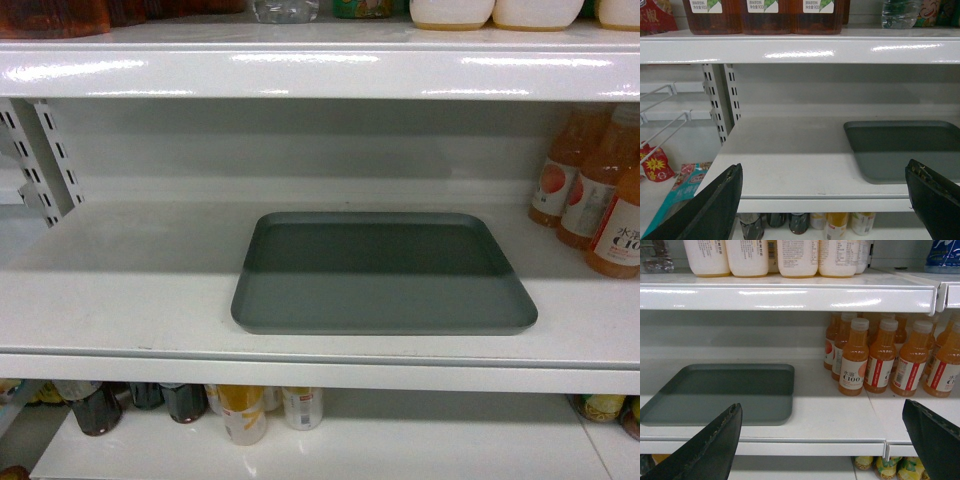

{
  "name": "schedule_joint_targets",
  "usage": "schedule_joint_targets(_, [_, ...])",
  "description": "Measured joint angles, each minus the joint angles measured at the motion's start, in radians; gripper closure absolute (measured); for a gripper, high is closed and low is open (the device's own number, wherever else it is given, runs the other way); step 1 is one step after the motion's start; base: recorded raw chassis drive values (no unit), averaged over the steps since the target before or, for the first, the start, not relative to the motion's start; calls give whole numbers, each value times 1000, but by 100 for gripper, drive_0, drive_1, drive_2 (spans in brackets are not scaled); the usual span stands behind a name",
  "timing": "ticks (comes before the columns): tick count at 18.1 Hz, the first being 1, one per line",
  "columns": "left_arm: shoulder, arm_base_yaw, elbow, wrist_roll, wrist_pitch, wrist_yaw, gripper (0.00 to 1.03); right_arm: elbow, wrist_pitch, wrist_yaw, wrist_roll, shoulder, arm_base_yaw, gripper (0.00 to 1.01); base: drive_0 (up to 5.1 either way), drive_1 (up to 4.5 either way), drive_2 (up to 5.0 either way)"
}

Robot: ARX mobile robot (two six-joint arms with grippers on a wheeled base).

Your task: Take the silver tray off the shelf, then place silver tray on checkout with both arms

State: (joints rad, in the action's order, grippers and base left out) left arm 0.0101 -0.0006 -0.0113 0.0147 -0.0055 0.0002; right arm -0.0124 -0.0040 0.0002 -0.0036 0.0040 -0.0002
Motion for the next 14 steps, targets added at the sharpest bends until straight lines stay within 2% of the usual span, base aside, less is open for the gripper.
schedule_joint_targets(14, [0, 0, 0, 0, 0, 0, 5, 0, 0, 0, 0, 0, 0, 3, 0, 0, 0])
